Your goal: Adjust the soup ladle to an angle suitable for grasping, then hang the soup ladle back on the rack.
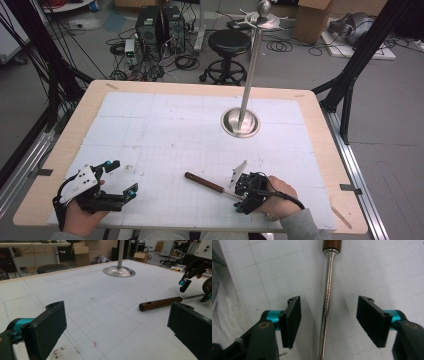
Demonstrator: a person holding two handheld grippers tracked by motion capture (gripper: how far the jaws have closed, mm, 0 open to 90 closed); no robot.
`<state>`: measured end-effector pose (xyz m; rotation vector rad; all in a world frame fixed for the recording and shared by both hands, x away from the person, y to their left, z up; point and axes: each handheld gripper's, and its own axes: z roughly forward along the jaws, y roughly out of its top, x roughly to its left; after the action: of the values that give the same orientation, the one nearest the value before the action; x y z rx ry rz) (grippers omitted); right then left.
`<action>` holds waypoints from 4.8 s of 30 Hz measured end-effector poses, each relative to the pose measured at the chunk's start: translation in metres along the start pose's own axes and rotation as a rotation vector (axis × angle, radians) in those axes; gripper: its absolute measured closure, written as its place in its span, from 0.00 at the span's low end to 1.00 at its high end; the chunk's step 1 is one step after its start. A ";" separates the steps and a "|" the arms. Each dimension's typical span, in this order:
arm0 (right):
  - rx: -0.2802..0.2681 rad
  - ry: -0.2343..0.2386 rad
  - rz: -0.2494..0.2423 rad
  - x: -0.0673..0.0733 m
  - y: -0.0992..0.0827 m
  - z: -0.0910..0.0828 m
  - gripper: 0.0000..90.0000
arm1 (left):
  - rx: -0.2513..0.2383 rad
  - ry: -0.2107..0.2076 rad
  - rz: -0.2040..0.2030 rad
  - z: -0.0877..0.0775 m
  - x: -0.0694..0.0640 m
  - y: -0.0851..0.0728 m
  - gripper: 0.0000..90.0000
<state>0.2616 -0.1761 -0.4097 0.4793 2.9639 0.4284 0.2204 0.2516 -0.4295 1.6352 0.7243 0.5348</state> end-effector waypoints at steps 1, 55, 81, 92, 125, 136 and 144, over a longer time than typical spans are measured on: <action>0.002 0.008 0.004 0.000 0.000 0.000 0.47 | 0.002 -0.001 -0.005 0.001 0.000 0.000 0.03; -0.064 0.073 0.051 -0.003 -0.002 -0.006 0.94 | -0.005 0.010 -0.001 -0.008 0.000 0.000 0.03; -0.482 0.061 0.174 -0.033 -0.051 -0.068 0.94 | -0.013 -0.004 -0.005 -0.006 -0.002 0.001 0.03; -0.632 0.069 0.170 -0.045 -0.071 -0.081 0.94 | -0.009 -0.001 -0.007 -0.007 -0.001 0.000 0.03; -0.906 -0.062 0.273 -0.109 -0.088 -0.136 0.94 | -0.014 -0.006 -0.008 -0.003 0.000 0.000 0.03; -0.966 -0.115 0.332 -0.137 -0.081 -0.155 0.94 | -0.017 0.012 -0.015 -0.011 0.002 -0.001 0.03; -0.955 -0.148 0.359 -0.151 -0.077 -0.166 0.94 | -0.025 0.019 -0.021 -0.015 0.002 -0.001 0.03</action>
<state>0.3564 -0.3383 -0.2647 0.8259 2.1479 1.6148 0.2112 0.2639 -0.4278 1.5994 0.7451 0.5426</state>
